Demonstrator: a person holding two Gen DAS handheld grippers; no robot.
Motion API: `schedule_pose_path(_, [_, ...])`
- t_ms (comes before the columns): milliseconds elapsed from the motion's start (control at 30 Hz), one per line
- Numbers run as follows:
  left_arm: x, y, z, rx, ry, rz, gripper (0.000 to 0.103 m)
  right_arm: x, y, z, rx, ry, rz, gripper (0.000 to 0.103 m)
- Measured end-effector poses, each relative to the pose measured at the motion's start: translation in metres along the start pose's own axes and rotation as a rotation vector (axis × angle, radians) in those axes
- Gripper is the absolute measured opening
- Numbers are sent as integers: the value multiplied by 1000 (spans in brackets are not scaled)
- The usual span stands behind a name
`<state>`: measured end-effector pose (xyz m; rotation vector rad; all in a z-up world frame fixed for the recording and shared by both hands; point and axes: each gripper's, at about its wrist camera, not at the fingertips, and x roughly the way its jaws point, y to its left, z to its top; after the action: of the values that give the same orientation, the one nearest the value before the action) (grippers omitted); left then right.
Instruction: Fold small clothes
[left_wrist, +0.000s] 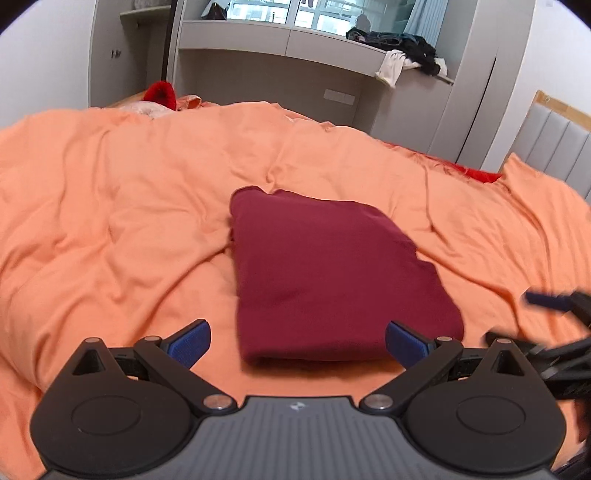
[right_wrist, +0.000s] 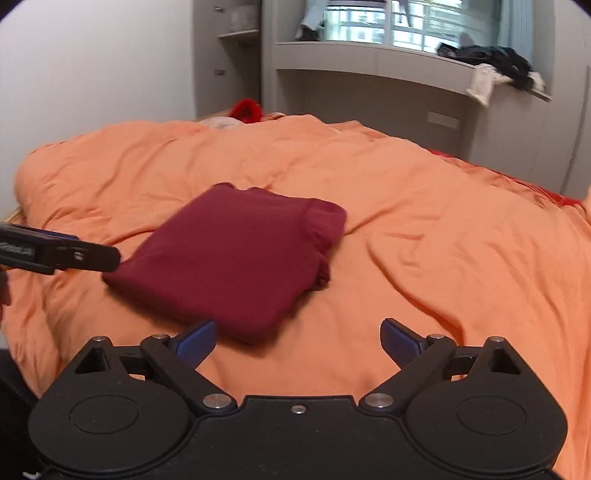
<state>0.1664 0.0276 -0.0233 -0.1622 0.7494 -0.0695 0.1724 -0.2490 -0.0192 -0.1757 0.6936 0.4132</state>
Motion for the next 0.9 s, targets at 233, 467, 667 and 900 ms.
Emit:
schedule_pose_path(233, [4, -15, -7, 96, 27, 40, 102, -14, -3, 9, 48, -103, -14, 102])
schedule_pose_path(467, [4, -22, -12, 120, 40, -1, 102, -13, -1, 9, 51, -83, 15, 102])
schedule_pose_path(667, [6, -23, -13, 132, 41, 20, 102, -14, 4, 10, 24, -78, 17, 102])
schedule_pose_path(900, [3, -25, -12, 156, 25, 20, 102, -13, 2, 9, 45, -60, 29, 102])
